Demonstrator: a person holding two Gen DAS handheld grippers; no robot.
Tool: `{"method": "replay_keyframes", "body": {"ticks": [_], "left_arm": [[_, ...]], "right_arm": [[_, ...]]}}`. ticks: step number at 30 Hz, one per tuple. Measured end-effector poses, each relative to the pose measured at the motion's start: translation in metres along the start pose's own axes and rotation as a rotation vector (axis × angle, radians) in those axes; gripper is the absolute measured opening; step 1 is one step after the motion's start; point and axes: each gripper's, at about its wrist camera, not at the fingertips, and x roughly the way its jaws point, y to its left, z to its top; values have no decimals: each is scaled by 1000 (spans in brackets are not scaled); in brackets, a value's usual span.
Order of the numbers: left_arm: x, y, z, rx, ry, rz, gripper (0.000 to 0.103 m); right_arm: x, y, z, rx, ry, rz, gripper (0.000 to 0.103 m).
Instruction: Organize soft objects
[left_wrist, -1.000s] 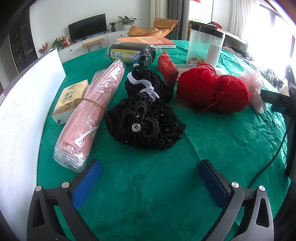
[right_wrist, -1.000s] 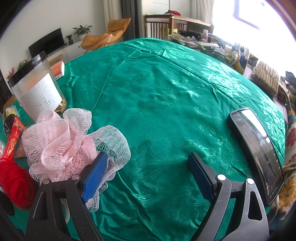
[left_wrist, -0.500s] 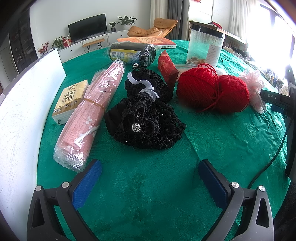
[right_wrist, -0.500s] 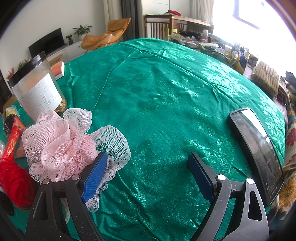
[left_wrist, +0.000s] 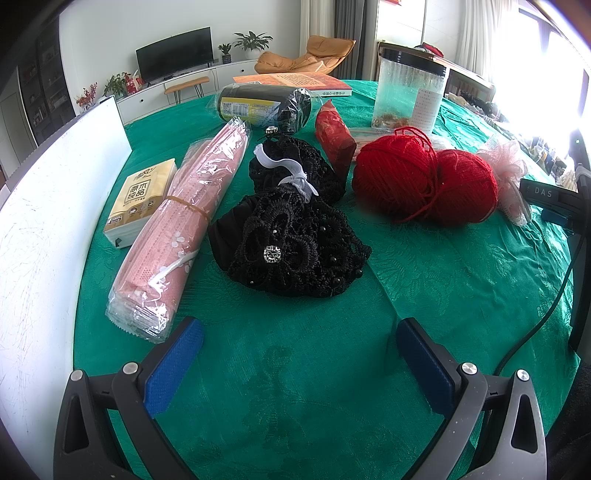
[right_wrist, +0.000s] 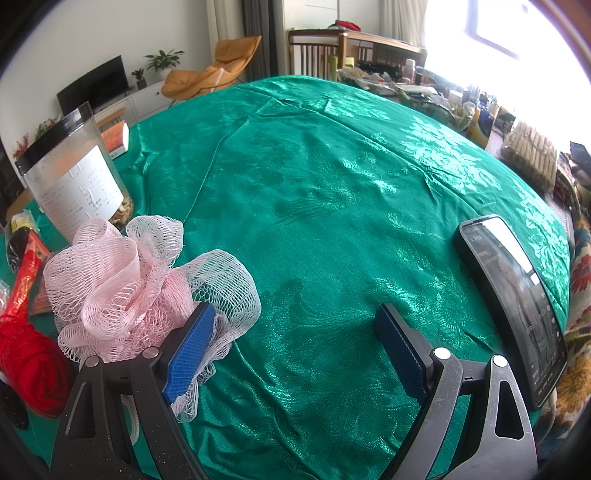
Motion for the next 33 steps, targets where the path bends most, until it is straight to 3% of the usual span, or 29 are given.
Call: {"method": "replay_keyframes", "body": {"ticks": [29,31,33], "left_arm": [[0,0,0,4,1,-1,103],[-3,0,-2,16,22,-18,103],[-15,7,-3,-13,43,-95,103]], "right_arm": [[0,-1,0,-1,0,1,90],[0,-1,0,-1,0,1,90],[0,-1,0,-1,0,1,90]]}}
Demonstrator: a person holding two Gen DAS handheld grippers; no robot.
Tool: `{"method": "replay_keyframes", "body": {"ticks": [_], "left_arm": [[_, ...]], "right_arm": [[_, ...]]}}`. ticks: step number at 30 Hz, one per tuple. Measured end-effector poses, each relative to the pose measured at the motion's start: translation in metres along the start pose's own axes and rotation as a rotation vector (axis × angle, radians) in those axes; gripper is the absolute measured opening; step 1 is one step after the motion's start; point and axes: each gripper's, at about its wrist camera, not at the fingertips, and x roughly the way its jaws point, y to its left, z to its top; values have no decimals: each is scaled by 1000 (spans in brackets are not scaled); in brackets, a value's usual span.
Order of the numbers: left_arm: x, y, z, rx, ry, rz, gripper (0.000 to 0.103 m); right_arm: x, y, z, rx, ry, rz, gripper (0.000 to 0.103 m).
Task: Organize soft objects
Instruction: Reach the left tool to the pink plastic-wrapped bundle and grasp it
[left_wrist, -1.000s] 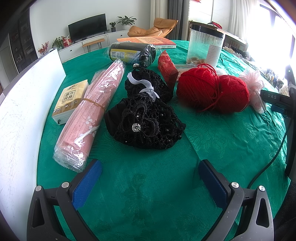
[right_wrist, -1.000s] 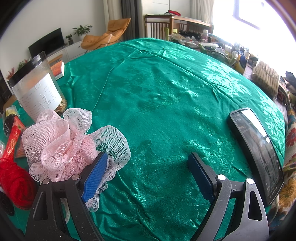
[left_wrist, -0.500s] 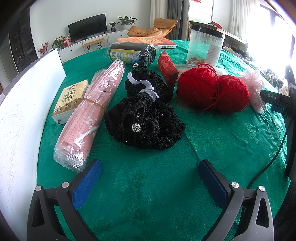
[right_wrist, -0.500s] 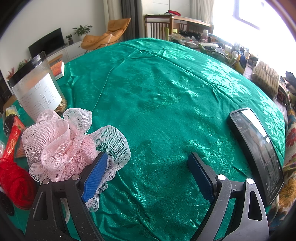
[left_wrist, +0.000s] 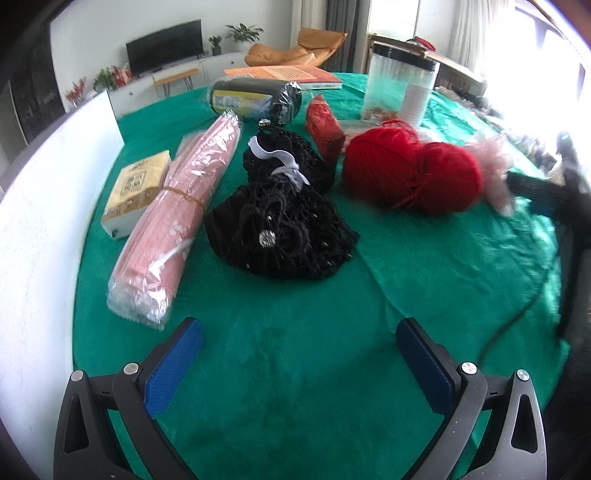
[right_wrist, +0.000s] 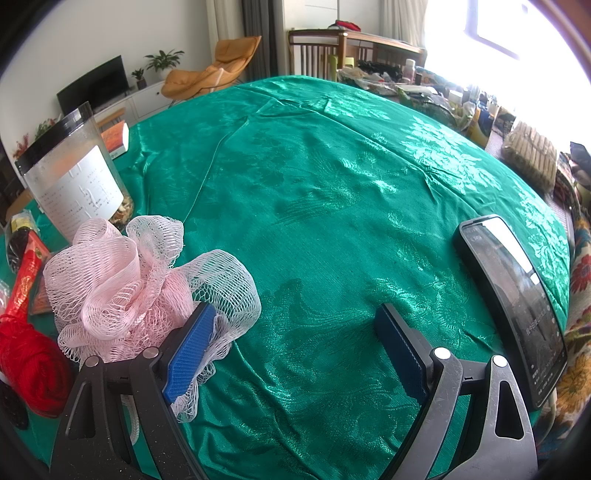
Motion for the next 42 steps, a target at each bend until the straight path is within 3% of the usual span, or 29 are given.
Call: {"method": "replay_keyframes", "body": {"ticks": [3,6,10,11,12,13,15,20,30,33,42], "left_arm": [[-26,11,4,-59,-37,-83,103],[-46,24,27,-106,-105,-74,103],[-33,34,72,-172,-116,61,103],[-19,35,81,-170,-76,108,99],[-4,36,88,-160,-24,160,84],[1,40,87,-154,1,180,78],[13,44,83,-165,35,197,76],[16,56,69,-232,23,160,77],[4,57,63,-233,-6,115,77],[3,63,63,-249,-3,108,91],[18,66,58,-256,48,77,90]], "right_arm": [[0,0,0,0,0,0,90],[0,0,0,0,0,0,90],[0,0,0,0,0,0,90],[0,0,0,0,0,0,90],[0,0,0,0,0,0,90],[0,-1,0,0,0,0,90],[0,-1,0,0,0,0,90],[0,0,0,0,0,0,90],[0,0,0,0,0,0,90],[0,1,0,0,0,1,90],[0,-1,0,-1,0,1,90]]}}
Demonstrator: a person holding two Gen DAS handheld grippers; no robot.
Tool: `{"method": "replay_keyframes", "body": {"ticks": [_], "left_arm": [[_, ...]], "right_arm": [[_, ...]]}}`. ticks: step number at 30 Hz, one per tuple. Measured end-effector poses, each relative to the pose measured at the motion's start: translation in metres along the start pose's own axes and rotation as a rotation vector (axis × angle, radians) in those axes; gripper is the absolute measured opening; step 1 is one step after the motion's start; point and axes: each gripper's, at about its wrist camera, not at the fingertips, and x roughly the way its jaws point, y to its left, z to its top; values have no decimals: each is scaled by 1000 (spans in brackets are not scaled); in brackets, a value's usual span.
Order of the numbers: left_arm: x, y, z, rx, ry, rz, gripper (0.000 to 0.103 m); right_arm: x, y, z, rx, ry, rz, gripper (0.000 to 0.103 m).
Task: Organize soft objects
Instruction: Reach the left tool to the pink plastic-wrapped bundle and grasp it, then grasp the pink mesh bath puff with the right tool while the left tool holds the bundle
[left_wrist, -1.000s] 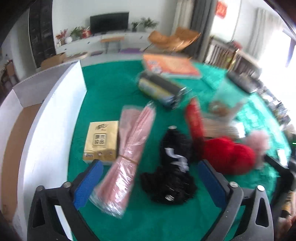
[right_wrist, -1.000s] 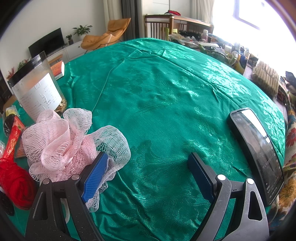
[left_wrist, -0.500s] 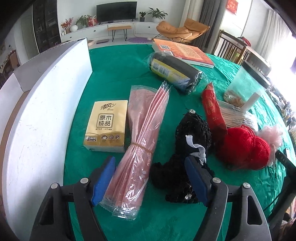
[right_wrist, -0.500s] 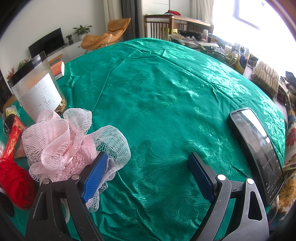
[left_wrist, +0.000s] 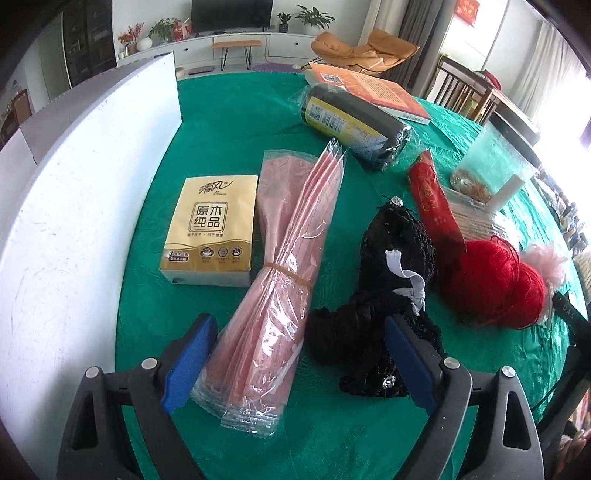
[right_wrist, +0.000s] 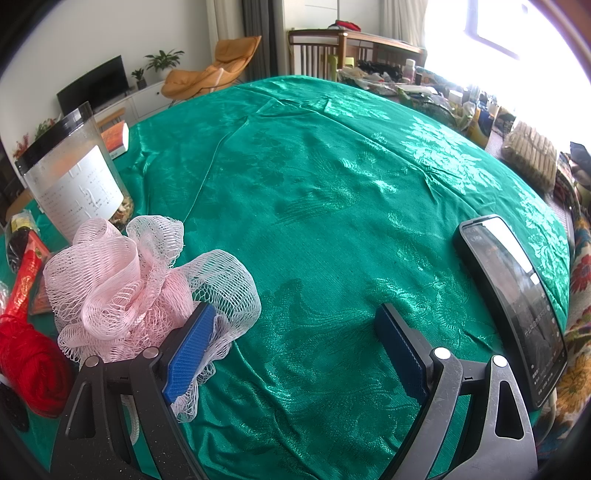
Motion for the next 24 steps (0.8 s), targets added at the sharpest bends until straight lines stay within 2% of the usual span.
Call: {"method": "replay_keyframes", "body": {"ticks": [1,4,6,8,11,14,16,17,18,20,22,24], "left_arm": [[0,2,0,-7,1,-7,89],[-2,5,-1,-18,0,-35,73],[-7,3,-2,-10,-11,-32,52],[-15,1,-7,11,-19,-8,37],[-38,0,-24,28,-25,-20,31],[-61,0,-46,56,-56,12,32],[-63,-1,-51,80,-41,26,37],[-62,1,-51,83,-39,19,50],[-61,2,-49,77,-39,12,67],[-61,7,-44,28,-69,4,84],[-58,11,-38,-12,-84,6,85],[-49,13,-32,-39,-65,-6,85]], "right_arm": [[0,1,0,0,0,0,90],[0,1,0,0,0,0,90],[0,0,0,0,0,0,90],[0,1,0,0,0,0,90],[0,1,0,0,0,0,90],[0,1,0,0,0,0,90],[0,1,0,0,0,0,90],[0,1,0,0,0,0,90],[0,1,0,0,0,0,90],[0,1,0,0,0,0,90],[0,1,0,-5,-21,-7,90],[0,0,0,1,-21,-8,90]]}}
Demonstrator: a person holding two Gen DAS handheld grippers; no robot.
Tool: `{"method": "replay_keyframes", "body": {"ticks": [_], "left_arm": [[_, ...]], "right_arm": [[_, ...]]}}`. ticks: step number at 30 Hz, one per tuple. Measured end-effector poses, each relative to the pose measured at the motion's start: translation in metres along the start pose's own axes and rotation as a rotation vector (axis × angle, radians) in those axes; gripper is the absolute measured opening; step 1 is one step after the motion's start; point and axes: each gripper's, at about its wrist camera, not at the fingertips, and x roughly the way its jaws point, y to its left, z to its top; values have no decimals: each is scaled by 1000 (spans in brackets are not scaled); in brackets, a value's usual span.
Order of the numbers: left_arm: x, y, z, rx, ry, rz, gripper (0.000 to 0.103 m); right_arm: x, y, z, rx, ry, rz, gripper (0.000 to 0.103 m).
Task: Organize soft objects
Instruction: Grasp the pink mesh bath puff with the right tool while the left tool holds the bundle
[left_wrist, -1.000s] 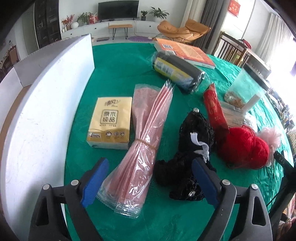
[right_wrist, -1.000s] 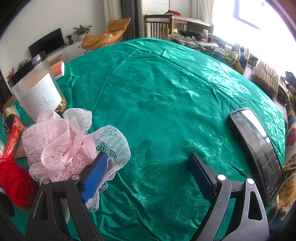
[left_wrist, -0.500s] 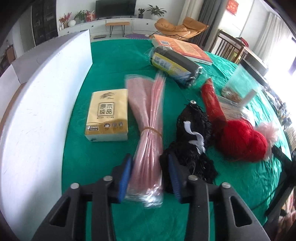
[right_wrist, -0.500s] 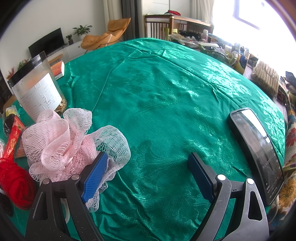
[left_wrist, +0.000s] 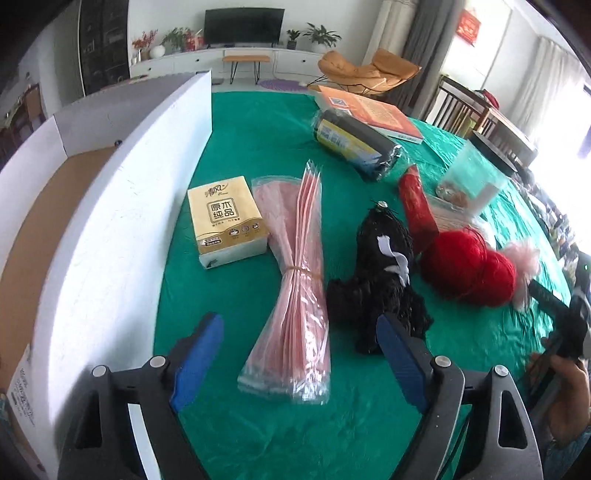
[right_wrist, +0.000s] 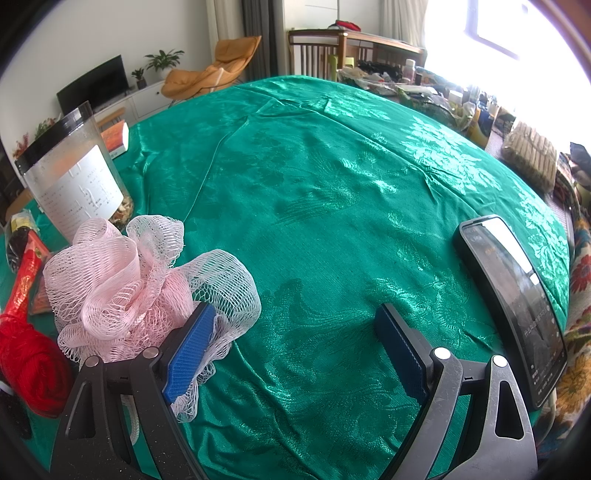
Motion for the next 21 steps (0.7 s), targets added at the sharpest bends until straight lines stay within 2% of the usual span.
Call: {"method": "replay_keyframes", "body": {"ticks": [2,3,4,5,7,9,12,14,16,17,18,19,20,21], "left_arm": [[9,2,3,-23,25,-4,85],[12,3,3,-32,39,-10,84],[14,3,2,-33,46,-16,84],[16,3,1,-29,52,-18,84],[20,3,-2,-31,64,-25,84],[25,6,-4,-63,64,-55,84],[30,10,1,-115,66,-91,84],[32,12,9,-141,64,-102,84],[38,13,15,-167,83,-113,84],[40,14,19,-175,90,-115,84],[41,15,21,-180,96,-111,84],[42,15,23,-186,99,-111,84],[43,16,25,-194,95,-110,84],[44,17,25,-200,89,-105,80]], "right_arm": [[0,2,1,10,0,-12,90],[1,1,5,-7,35,8,90],[1,-2,11,-37,92,61,89],[-1,-9,17,-37,112,130,87],[-21,-29,26,0,65,255,88],[-39,-36,37,-17,32,325,89],[-56,-11,49,-129,70,460,89],[-56,22,48,-239,98,474,88],[-38,52,39,-340,148,432,86],[-28,61,33,-373,182,397,82],[-17,66,28,-402,213,359,67],[-8,67,24,-419,239,343,31],[-5,61,25,-402,241,344,32],[-6,53,29,-366,228,361,31]]}}
